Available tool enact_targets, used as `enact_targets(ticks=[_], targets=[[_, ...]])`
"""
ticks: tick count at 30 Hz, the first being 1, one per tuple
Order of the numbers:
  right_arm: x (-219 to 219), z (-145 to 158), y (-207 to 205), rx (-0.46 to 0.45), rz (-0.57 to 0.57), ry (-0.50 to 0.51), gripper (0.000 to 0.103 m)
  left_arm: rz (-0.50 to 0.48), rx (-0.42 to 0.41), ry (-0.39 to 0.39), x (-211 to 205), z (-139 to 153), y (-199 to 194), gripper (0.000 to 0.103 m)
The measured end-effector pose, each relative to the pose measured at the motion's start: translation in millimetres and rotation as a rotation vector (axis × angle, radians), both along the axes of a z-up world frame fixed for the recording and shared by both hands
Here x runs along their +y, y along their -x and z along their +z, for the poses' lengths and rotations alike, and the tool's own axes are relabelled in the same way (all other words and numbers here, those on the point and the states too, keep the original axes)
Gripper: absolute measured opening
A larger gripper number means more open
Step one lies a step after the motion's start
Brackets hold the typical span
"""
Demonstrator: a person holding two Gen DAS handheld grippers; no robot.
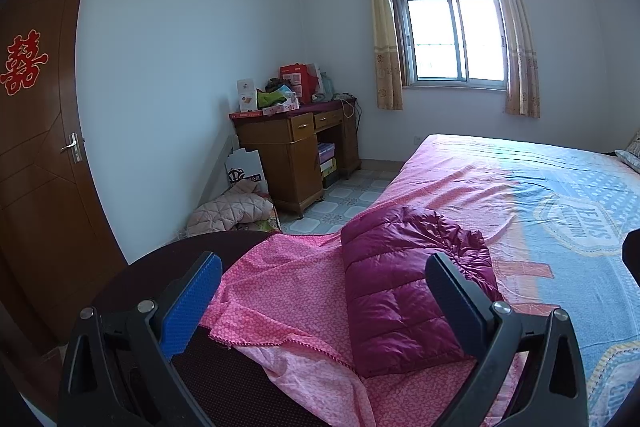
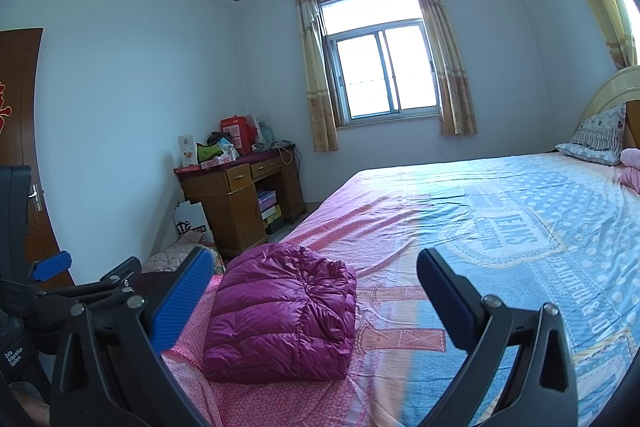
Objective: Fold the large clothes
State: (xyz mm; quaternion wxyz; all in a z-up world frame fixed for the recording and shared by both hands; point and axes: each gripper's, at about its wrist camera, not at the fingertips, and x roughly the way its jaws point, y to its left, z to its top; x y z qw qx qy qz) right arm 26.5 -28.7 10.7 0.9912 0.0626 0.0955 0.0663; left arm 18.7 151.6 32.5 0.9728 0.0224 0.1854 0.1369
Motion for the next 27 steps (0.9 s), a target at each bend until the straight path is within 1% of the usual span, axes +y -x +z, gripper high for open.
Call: enact_targets(ticks=[11, 16, 18, 19, 23, 25, 27], targets=[[4, -2, 1, 0.004, -0.003, -0.003, 0.103, 0.03, 0.001, 0.0, 2, -1, -2, 0.102], [5, -4, 1, 0.008, -0.005, -0.007, 0.103, 0.058, 0.02, -0.049, 0, -6, -8, 0.102], [5, -4, 0, 0.011, -0.007, -0.009, 0.103, 0.048, 0.04, -0.036, 3, -9, -11, 0.102], [6, -5, 0, 0.014, -0.007, -0.011, 0.103, 0.036, 0.054, -0.013, 5, -10, -13, 0.102], [7, -5, 0, 0.019, -0.01, -0.015, 0.103, -0.004, 0.093, 0.036, 12, -15, -19, 0.102], [8, -4, 0, 0.02, -0.011, -0.016, 0.103, -0.035, 0.095, 0.047, 11, -17, -20, 0.102], [8, -4, 0, 0.02, -0.011, -0.016, 0.103, -0.05, 0.084, 0.038, 10, -18, -18, 0.102]])
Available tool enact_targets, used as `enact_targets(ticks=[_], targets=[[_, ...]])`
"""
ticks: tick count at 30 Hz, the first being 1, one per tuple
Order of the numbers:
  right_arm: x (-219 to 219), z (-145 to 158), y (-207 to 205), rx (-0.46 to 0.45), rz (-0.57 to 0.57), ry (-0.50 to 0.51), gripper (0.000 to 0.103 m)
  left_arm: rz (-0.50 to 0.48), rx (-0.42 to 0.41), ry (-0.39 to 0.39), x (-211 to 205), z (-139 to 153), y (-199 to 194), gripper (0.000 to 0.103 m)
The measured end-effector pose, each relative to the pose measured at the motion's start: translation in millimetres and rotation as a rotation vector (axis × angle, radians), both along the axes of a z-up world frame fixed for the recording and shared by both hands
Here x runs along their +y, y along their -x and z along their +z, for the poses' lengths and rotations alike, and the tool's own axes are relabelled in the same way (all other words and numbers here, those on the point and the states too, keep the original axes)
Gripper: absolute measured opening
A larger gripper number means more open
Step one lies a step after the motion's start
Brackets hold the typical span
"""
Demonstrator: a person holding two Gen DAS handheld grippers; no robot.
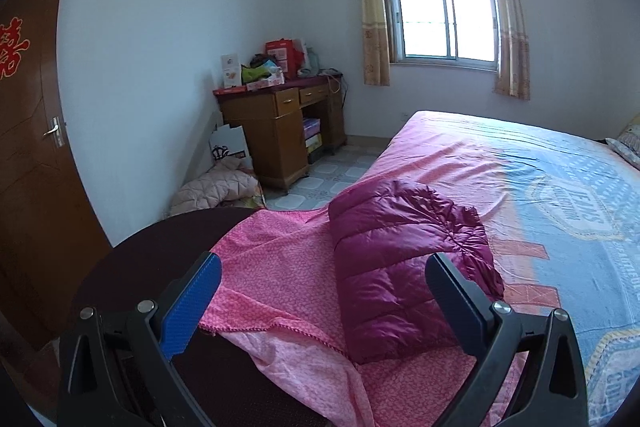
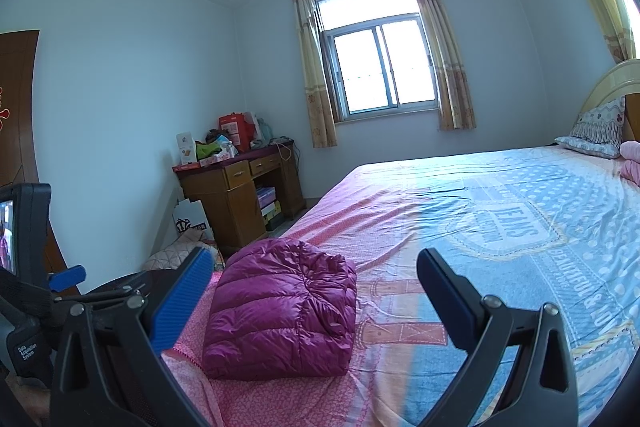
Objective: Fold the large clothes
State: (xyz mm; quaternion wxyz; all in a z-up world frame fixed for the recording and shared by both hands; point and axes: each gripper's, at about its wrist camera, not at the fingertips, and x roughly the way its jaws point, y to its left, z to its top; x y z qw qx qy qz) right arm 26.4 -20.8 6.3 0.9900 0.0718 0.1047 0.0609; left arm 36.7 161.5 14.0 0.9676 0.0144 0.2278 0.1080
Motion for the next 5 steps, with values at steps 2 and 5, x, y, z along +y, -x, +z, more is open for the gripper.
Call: enact_targets(ticks=[2, 5], targets=[[0.8, -0.2, 0.4, 0.001, 0.001, 0.001, 0.103, 0.003, -0.007, -0.02, -2.7, -0.1, 0.3, 0.102], [1.0, -0.7, 0.0, 0.005, 0.001, 0.0, 0.103, 0.018, 0.006, -0.042, -4.5, -2.6, -4.1, 0.102]])
